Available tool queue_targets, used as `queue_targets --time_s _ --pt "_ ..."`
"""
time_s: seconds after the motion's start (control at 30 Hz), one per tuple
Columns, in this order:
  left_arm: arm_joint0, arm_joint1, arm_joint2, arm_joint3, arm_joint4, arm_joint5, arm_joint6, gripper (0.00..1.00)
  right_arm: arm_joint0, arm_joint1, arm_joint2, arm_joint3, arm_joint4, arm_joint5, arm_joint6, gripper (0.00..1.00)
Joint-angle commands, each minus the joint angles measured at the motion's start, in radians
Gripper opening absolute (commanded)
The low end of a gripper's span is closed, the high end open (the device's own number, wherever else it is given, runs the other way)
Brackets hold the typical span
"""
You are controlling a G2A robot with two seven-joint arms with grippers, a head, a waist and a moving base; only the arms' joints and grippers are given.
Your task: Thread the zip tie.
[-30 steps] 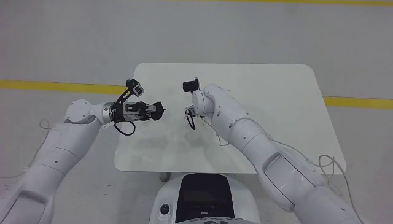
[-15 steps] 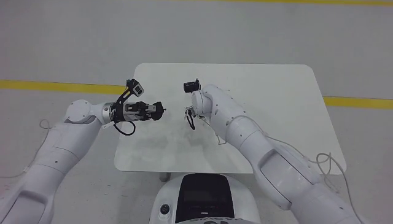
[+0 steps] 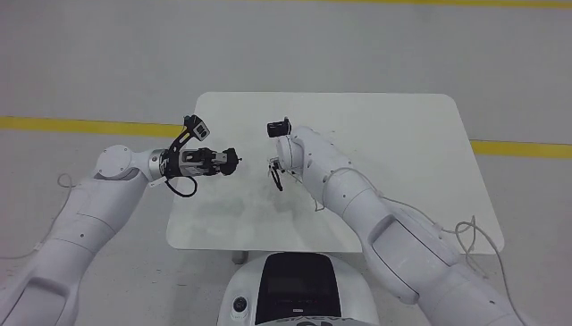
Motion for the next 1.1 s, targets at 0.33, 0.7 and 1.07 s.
queue_targets --time_s 0.33,0.7,1.07 --pt "0.000 0.000 0.000 0.000 0.000 0.000 0.000 0.00 0.027 -0.039 -0.016 0.085 0.014 -0.021 -0.011 0.20" --pt "0.000 0.000 0.000 0.000 0.000 0.000 0.000 0.00 0.052 -0.071 -0.030 0.155 0.018 -0.051 0.026 0.22" --pt "0.000 0.000 0.000 0.000 0.000 0.000 0.000 0.00 0.051 -0.092 -0.033 0.192 0.015 -0.077 -0.054 0.19"
